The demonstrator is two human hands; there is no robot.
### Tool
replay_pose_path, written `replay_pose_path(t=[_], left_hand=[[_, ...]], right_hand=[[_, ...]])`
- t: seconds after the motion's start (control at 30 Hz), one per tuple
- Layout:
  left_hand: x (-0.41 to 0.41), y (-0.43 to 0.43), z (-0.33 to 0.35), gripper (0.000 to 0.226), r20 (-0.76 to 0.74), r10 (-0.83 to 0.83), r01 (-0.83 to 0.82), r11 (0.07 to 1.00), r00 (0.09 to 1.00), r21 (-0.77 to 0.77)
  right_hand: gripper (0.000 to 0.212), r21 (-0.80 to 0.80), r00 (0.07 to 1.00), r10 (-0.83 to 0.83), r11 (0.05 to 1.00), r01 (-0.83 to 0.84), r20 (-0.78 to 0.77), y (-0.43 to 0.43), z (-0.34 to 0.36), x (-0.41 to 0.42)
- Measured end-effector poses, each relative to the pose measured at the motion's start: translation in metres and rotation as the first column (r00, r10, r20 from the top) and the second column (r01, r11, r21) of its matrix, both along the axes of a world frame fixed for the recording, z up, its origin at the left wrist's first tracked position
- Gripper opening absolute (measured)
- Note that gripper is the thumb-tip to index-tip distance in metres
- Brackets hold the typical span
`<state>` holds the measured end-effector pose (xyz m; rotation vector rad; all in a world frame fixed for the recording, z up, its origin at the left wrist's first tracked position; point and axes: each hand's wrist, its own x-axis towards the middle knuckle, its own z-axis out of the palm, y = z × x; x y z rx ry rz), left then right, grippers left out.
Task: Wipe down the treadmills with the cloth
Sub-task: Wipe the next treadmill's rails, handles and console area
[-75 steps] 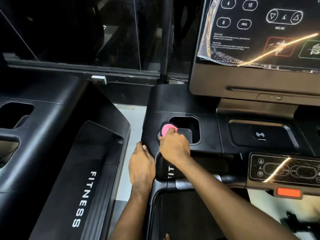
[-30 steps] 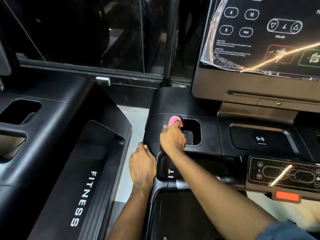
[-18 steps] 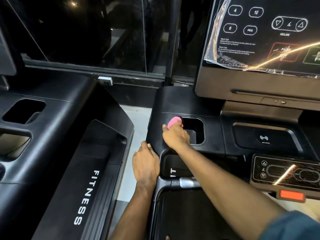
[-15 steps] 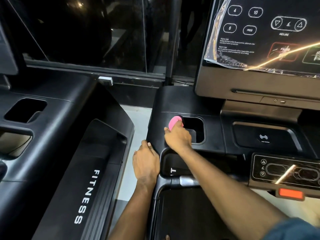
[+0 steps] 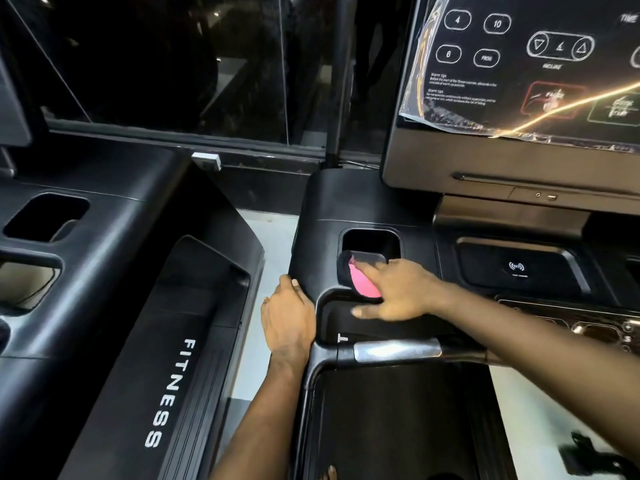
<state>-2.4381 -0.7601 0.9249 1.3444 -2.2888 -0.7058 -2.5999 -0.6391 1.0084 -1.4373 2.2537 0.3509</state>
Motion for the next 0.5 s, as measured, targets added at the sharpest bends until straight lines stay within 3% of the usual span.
replay_pose_path(t=[0.1,0.3,0.5], left_hand=[[-0.002,0.001,0.003,0.025,0.016,0.009,-0.009,1.0,1.0,-0.017],[-0.002,0.002,0.004,0.025,0.025,0.005,-0.004,0.999,1.0,-0.033],[-0.002,0.001,0.002,0.023,0.039,0.016,-0.014,0.999,0.999,-0.039]], right_hand=[[0.074,-0.072,0.985,-0.163,0.983,0.167,0.061,-0.036,-0.006,-0.001],[0.045,-0.179,0.978,-0.188,0.963,0.201,0.086,-0.033,-0.009,0.004],[0.049,-0.208,0.969,-0.248,0.948,0.24,-0.015,-0.039,-0.01,0.015]])
